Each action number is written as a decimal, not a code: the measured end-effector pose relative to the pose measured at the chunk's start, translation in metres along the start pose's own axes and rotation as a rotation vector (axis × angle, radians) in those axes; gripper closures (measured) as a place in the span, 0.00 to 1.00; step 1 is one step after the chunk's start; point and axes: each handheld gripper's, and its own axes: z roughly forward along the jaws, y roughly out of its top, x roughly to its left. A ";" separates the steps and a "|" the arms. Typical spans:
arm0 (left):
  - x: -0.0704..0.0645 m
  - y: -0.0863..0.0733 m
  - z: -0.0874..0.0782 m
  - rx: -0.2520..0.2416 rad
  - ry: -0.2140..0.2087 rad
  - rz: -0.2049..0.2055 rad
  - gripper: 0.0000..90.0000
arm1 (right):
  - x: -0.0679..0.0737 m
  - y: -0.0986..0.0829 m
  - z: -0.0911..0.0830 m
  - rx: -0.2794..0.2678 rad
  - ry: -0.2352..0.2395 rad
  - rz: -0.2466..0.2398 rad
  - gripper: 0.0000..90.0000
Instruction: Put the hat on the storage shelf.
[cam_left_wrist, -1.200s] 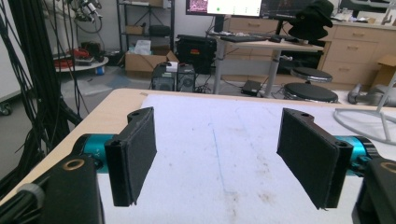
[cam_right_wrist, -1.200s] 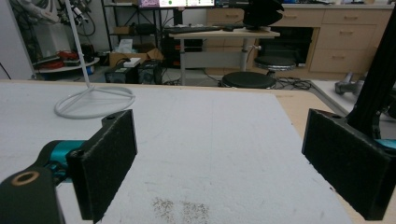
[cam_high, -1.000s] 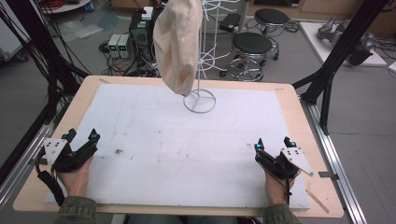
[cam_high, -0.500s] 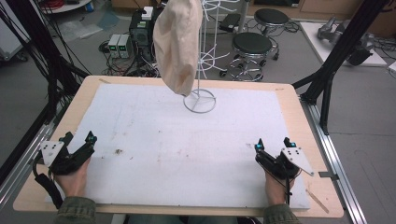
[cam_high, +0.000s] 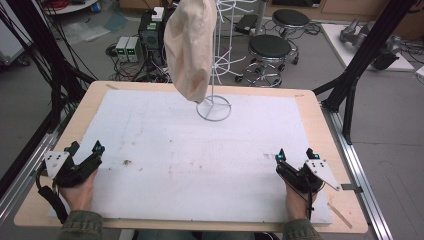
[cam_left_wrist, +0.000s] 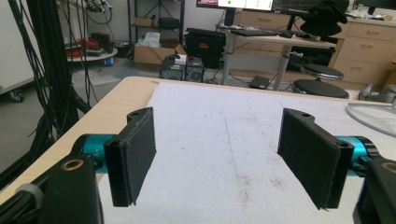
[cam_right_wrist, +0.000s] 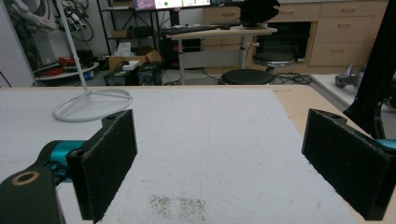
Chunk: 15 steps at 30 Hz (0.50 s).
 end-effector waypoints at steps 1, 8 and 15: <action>0.000 0.000 0.000 0.002 0.000 0.001 0.31 | 0.000 0.000 0.000 0.002 -0.001 0.002 0.10; 0.000 0.000 0.000 0.003 -0.001 -0.002 0.31 | 0.000 0.000 0.000 0.004 0.000 0.002 0.10; 0.000 -0.001 0.000 0.006 -0.003 0.000 0.31 | 0.000 0.000 0.001 0.009 0.004 0.001 0.10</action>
